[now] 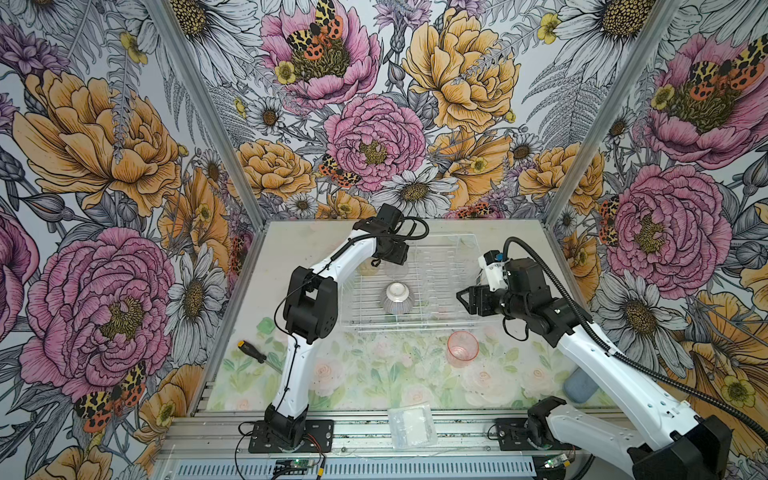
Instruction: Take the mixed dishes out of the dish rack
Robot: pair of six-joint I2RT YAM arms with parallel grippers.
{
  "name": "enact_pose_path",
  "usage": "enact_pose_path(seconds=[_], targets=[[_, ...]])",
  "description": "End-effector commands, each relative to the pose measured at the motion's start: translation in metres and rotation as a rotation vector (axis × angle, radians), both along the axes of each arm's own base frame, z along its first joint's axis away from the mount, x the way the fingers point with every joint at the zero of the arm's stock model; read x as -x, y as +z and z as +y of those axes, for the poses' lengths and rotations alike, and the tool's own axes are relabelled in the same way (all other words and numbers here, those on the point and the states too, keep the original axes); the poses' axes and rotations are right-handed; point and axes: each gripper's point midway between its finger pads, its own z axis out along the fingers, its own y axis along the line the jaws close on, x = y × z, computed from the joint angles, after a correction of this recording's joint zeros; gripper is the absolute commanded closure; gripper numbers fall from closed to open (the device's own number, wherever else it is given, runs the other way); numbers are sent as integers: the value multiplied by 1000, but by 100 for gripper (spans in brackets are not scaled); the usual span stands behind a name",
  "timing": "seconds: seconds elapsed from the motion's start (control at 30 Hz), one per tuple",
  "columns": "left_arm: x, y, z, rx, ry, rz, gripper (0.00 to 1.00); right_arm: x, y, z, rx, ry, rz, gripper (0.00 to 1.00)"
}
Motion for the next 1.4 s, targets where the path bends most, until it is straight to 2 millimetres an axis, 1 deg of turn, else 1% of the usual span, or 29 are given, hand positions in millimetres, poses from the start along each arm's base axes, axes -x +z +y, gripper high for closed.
enact_pose_path(seconds=[0.0, 0.13, 0.3, 0.43, 0.6, 0.87, 0.93, 0.97, 1.07, 1.17, 1.3, 1.37], targets=[[3, 51, -1, 96, -27, -63, 56, -8, 15, 12, -109, 28, -52, 27], [7, 69, -4, 151, -46, -75, 56, -13, 18, 18, -186, 42, -68, 27], [14, 90, -11, 239, -78, -79, 56, -16, 17, 24, -251, 66, -79, 28], [23, 105, -17, 314, -109, -80, 56, -18, 23, 32, -348, 106, -112, 30], [40, 129, -30, 437, -163, -83, 56, -23, 34, 37, -527, 142, -158, 33], [71, 165, -45, 627, -252, -86, 56, -34, 35, 44, -643, 163, -167, 39], [75, 165, -50, 659, -268, -74, 56, -36, 39, 46, -681, 173, -177, 40], [83, 182, -49, 685, -284, -101, 56, -38, 41, 47, -699, 176, -185, 41], [91, 188, -55, 727, -309, -94, 56, -42, 44, 49, -727, 180, -191, 43], [97, 193, -62, 777, -336, -84, 56, -44, 50, 51, -755, 194, -213, 43], [105, 201, -71, 835, -371, -76, 56, -47, 54, 51, -765, 198, -234, 44], [108, 203, -75, 846, -384, -73, 56, -47, 60, 51, -779, 208, -257, 43]])
